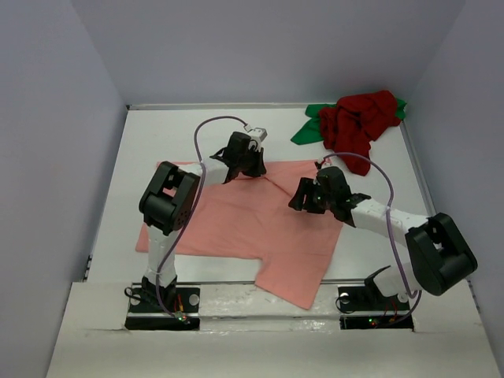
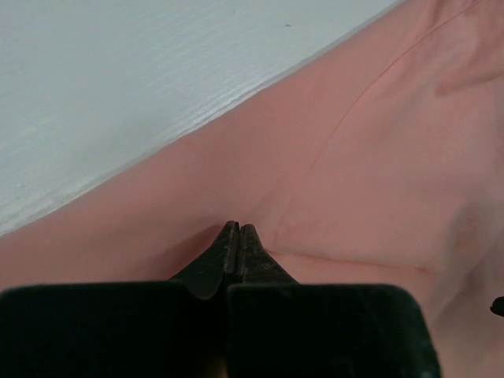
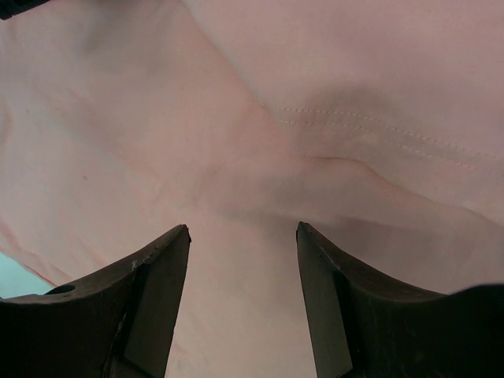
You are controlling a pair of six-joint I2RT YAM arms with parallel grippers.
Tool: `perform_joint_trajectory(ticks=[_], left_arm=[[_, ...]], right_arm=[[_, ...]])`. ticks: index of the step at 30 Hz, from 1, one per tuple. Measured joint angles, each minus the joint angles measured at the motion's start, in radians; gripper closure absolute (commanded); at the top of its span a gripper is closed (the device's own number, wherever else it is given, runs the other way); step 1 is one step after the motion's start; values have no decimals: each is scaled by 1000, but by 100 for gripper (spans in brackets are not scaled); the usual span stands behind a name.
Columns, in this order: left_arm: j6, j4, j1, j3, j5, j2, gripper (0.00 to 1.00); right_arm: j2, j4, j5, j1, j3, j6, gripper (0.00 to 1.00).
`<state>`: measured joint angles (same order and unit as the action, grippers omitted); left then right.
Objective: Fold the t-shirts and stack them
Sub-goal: Fold the tshirt
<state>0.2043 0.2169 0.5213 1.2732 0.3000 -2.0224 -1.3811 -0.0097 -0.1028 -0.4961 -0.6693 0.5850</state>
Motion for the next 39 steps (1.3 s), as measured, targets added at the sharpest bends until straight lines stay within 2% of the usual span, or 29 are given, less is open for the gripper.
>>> perform_joint_trajectory(ticks=[7,18,39], left_arm=[[15,28,0,14,55,-33,100],[17,29,0,34,64,-52,100],[17,25,0,39,65,-57,100]], right_arm=[[-59,71,-11,0,13,25,40],[-136,170,-8,-2,14,76,41],[-199,266,116,-10,22,104,43]])
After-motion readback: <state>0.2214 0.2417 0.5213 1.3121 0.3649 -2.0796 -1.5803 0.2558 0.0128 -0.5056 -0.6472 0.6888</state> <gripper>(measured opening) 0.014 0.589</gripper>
